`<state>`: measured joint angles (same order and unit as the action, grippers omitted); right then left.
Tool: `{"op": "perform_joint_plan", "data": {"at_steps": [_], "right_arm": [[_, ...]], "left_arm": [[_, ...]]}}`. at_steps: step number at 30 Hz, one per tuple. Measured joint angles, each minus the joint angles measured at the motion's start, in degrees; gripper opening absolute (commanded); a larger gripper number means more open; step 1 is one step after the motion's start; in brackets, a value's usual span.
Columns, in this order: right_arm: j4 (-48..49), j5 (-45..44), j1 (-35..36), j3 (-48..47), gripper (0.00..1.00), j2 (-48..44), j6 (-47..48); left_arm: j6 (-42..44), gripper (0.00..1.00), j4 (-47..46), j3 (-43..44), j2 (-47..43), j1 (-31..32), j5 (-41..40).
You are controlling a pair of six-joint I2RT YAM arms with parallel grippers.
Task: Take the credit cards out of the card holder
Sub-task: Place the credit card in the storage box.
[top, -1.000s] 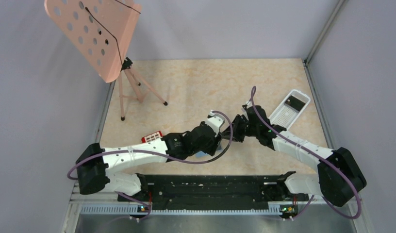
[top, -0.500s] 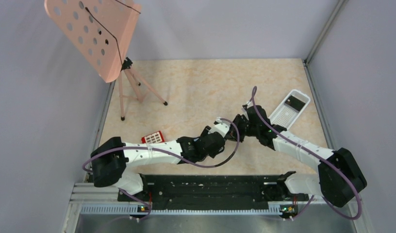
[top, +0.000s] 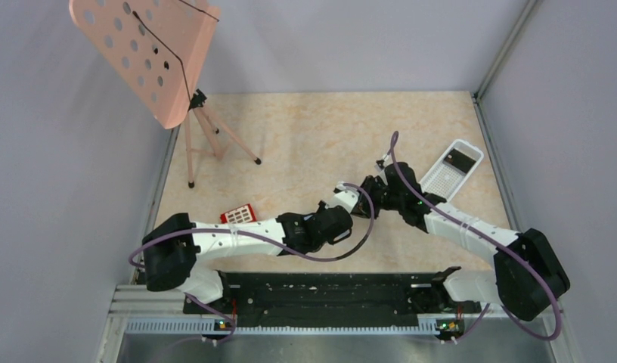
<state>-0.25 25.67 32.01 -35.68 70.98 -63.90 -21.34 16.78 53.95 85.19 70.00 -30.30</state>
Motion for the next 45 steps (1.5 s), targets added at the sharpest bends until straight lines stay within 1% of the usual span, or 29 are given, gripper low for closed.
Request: {"op": "perform_joint_plan", "data": {"at_steps": [1, 4, 9, 16, 19, 22, 24, 26, 28, 34, 39, 45], "right_arm": [[-0.1, 0.0, -0.1, -0.1, 0.28, 0.0, 1.0], [-1.4, -0.4, -1.2, -0.9, 0.34, -0.3, 4.8], [-3.5, -0.8, -3.1, -1.2, 0.38, -4.6, 12.3], [-3.9, -1.0, -4.1, -1.5, 0.39, -9.5, 22.0], [-1.0, -0.5, -4.2, 1.4, 0.39, -13.8, 24.8], [2.0, 1.5, -4.2, 5.3, 0.42, -18.8, 27.2], [2.4, 4.1, -4.2, 6.2, 0.47, -20.5, 28.8], [3.3, 7.3, -4.4, 6.2, 0.56, -20.7, 30.1], [3.6, 9.7, -4.5, 6.2, 0.60, -20.5, 30.9], [4.5, 15.5, -5.6, 7.4, 0.62, -19.7, 31.6], [3.8, 19.6, -7.1, 8.0, 0.56, -19.6, 32.5], [4.6, 24.4, -10.0, 10.2, 0.54, -20.9, 33.3]], "left_arm": [[-0.3, 0.00, 0.2, 0.1, 0.1, 0.0, 0.0], [-2.2, 0.00, 0.6, 0.2, 0.1, -0.3, 0.5], [-5.0, 0.00, -0.5, -1.4, -1.0, -2.5, 5.0], [-7.5, 0.00, -2.9, -7.1, -9.2, -6.9, 14.6], [-7.6, 0.00, -5.1, -9.7, -13.3, -8.8, 19.7], [-7.9, 0.00, -7.0, -12.0, -15.7, -11.3, 26.9], [-8.4, 0.00, -7.4, -13.1, -16.8, -12.8, 31.4], [-8.6, 0.00, -7.4, -13.4, -17.6, -13.5, 34.4], [-8.6, 0.00, -7.4, -13.4, -18.4, -13.6, 37.4], [-8.3, 0.00, -7.3, -12.8, -20.1, -13.6, 41.8], [-7.2, 0.00, -7.1, -12.5, -19.9, -13.6, 43.8], [-7.1, 0.00, -7.3, -11.3, -19.0, -13.6, 46.8]]}}
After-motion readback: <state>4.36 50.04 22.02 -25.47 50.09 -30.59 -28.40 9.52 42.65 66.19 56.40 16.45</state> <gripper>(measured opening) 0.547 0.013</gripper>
